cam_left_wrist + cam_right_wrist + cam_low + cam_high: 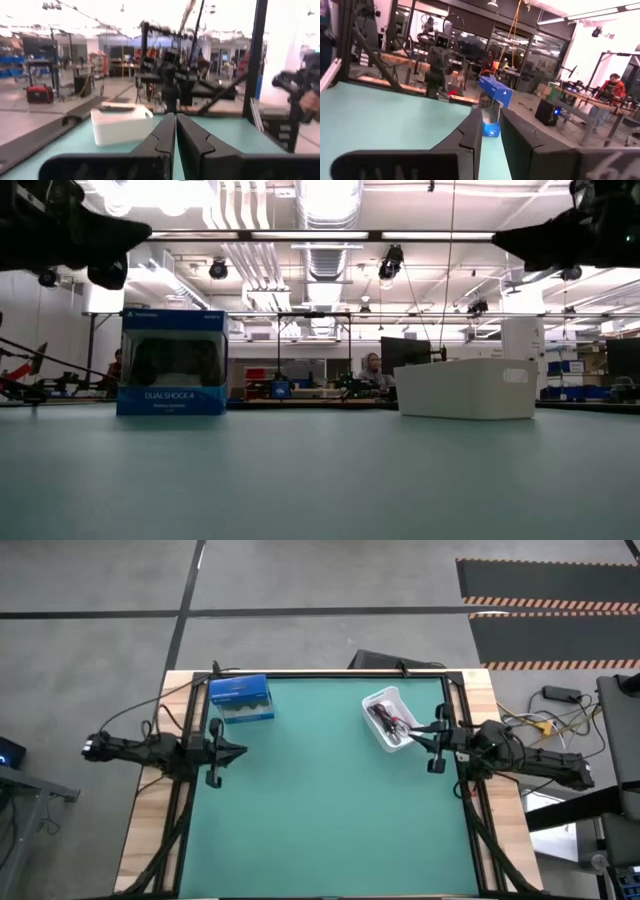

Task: Pick and place USB-C Cables
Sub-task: Return to Home Position

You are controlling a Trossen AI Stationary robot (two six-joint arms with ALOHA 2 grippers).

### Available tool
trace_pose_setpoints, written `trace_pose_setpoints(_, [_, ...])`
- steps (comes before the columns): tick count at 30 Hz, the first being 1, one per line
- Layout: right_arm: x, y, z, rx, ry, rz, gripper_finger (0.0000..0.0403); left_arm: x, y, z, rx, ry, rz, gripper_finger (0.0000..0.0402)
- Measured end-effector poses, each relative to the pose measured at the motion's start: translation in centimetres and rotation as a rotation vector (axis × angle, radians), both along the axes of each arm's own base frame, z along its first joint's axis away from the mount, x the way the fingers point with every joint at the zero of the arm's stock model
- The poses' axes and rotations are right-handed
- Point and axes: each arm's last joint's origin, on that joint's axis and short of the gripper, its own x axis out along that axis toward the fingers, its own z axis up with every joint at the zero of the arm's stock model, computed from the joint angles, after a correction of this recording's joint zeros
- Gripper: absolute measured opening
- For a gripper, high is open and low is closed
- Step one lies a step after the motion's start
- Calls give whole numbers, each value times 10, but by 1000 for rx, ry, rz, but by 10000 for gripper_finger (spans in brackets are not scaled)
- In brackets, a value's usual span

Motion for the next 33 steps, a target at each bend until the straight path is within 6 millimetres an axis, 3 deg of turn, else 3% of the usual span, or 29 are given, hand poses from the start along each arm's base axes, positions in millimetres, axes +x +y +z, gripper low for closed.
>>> trace_pose_setpoints(10, [-4,1,-23,4,-4,5,59,5,-1,-12,-35,44,-20,1])
trace_pose_setpoints(20, [0,0,-27,466,-13,54,59,7,-1,-14,-56,64,-7,1])
trace_pose_setpoints(33, [1,0,-28,493,-7,54,59,10,-2,-18,-50,106,-1,2])
